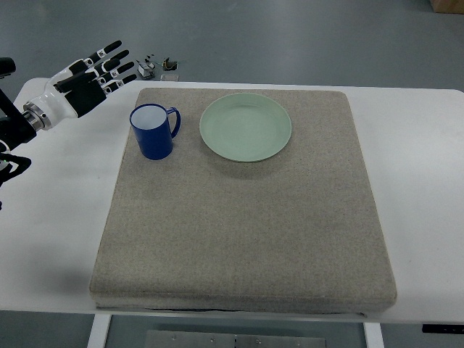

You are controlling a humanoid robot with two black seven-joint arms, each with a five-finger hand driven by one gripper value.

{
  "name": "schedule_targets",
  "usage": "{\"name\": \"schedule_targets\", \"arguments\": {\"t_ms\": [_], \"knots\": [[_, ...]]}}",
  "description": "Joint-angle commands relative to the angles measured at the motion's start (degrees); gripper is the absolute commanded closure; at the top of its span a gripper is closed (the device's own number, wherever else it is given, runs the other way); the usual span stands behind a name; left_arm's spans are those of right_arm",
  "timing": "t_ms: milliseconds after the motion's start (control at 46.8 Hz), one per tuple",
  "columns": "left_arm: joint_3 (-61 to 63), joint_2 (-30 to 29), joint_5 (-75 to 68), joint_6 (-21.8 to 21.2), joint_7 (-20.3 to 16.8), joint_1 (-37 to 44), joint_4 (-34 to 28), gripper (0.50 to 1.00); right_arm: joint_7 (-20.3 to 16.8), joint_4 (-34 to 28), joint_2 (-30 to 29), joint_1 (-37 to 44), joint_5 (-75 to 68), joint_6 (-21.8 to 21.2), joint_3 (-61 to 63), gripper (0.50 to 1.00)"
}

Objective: Place cup left of plate with left hand

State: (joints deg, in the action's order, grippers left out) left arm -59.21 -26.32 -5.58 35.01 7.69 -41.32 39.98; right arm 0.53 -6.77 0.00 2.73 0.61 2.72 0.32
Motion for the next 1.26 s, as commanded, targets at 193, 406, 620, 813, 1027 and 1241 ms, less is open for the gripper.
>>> {"name": "schedule_targets", "arguments": {"t_ms": [193, 406, 620, 813, 1027, 1241], "knots": [[-0.2, -0.31, 1.97, -0.01, 2.85, -1.84, -0.08, 0.5, 0.0, 0.0, 0.0, 0.0, 0.0, 0.0, 0.03, 0.566], [-0.47, -0.75, 3.11, -0.01, 3.29, -2.01, -0.08, 0.5, 0.0, 0.0, 0.0, 0.0, 0.0, 0.0, 0.03, 0.566], [-0.46, -0.75, 3.29, -0.01, 3.29, -2.01, -0.08, 0.5, 0.0, -1.23, 0.0, -0.18, -0.18, -0.26, 0.12, 0.566], [-0.46, -0.67, 3.29, -0.01, 3.29, -1.93, -0.08, 0.5, 0.09, -1.58, 0.0, -0.26, -0.09, -0.18, 0.12, 0.566], [-0.38, -0.66, 3.29, -0.01, 3.29, -1.93, -0.08, 0.501, 0.09, -1.67, 0.0, -0.18, -0.09, -0.26, 0.12, 0.566], [-0.38, -0.58, 3.29, -0.01, 3.29, -1.93, 0.01, 0.5, -0.26, -1.67, 0.0, -0.7, 0.0, -0.26, -0.14, 0.566]]}}
